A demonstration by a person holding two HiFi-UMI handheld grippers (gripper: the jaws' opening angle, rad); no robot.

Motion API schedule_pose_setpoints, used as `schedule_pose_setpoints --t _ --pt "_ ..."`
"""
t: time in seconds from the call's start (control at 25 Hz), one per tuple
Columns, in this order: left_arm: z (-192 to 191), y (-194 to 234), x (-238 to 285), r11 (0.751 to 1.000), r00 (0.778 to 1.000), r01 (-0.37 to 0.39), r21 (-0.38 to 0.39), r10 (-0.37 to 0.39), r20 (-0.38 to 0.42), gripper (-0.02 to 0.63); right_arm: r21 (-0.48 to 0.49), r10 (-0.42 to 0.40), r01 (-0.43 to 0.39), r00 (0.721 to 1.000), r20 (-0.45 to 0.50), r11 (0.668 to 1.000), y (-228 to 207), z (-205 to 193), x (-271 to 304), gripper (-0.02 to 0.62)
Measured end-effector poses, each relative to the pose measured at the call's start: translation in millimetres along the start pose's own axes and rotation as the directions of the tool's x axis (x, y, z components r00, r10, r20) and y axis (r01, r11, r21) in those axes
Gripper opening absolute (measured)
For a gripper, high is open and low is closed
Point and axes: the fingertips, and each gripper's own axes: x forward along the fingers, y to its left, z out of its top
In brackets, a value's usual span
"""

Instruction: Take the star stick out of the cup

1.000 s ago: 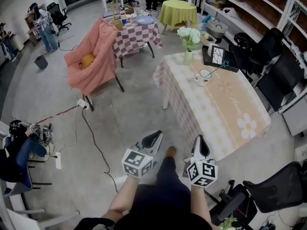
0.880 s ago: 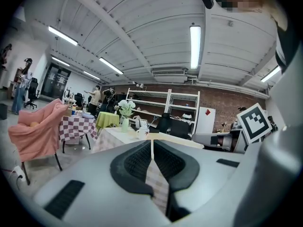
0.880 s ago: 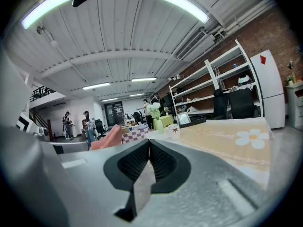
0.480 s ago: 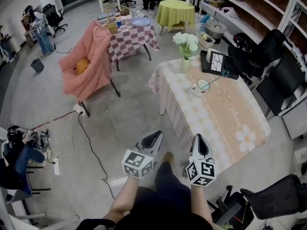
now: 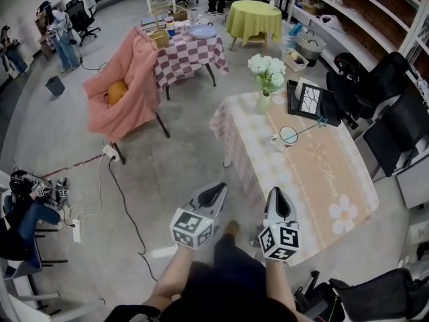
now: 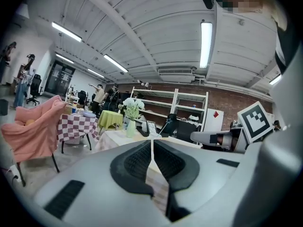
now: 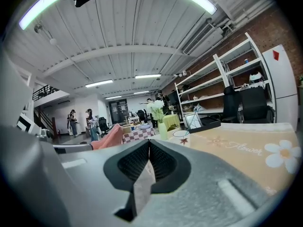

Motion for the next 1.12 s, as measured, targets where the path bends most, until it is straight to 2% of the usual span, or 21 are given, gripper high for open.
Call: schedule_pose_setpoints --t 0.32,0.56,0.84,1.12 --pt "22.7 12.8 42.5 1.000 1.000 -0.004 0.024 0.003 0.011 0.025 0.009 0.025 -0.025 0.999 0.021 1.000 -13.7 22.1 42.4 0.005" --pt "24.5 16.5 75.8 0.999 1.000 0.009 0.036 -0.009 0.002 0.025 0.011 0.008 -0.008 1.000 0.018 1.000 -37.4 25.3 66.2 0.005" --pt "19.7 16.9 105.4 0.999 0.999 0.040 -0.022 -0.041 -0.008 0.025 0.040 -0.014 0.014 1.000 -0.004 0.999 -58.4 18.3 85.4 0.004" --pt "10.6 14.7 128.9 0.997 0.997 0.055 -0.049 -0.057 -0.049 0.025 0.095 -0.016 0.017 1.000 -0.018 0.995 -74.7 12.1 98.8 0.005"
